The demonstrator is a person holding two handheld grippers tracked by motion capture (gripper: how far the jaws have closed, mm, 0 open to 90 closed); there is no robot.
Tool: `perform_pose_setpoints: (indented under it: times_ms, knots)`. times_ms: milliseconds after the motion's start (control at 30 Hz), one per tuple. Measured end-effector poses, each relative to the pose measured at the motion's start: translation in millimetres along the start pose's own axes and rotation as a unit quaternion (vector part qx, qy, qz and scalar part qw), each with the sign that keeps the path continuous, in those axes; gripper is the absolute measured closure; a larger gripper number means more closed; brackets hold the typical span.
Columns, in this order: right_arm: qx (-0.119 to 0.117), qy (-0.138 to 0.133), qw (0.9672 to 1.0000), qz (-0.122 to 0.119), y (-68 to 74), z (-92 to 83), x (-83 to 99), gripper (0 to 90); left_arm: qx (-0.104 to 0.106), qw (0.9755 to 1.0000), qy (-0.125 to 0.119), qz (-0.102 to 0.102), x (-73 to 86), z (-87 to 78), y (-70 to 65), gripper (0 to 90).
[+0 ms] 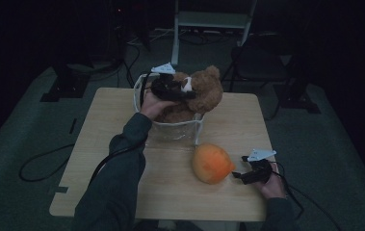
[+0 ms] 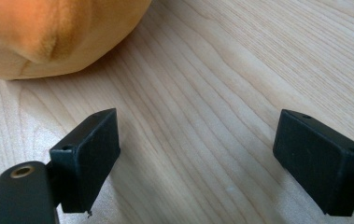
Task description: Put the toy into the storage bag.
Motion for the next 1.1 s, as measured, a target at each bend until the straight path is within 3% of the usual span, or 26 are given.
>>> perform_pose_setpoints:
  times_ms: [567,933,1100]
  knots:
    - [0.0,0.0,1.0,0.0,0.0,0.0,0.0,13.9,0.018,0.9992,0.034,-0.01,3.1,7.0,0.3,36.7]
    - [0.0,0.0,1.0,0.0,0.0,0.0,0.0,13.9,0.015,0.9993,0.031,-0.012,2.4,7.1,-0.3,32.8]
    - [0.0,0.0,1.0,0.0,0.0,0.0,0.0,13.9,0.008,0.9997,0.024,-0.003,1.9,7.0,-1.5,29.9]
Point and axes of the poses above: each handheld gripper's, and its own axes: z roughly forward along the jaws, x roughly out of its underside, y roughly to its left, the point moved 3 cm from there along z, roughly forward along the jaws
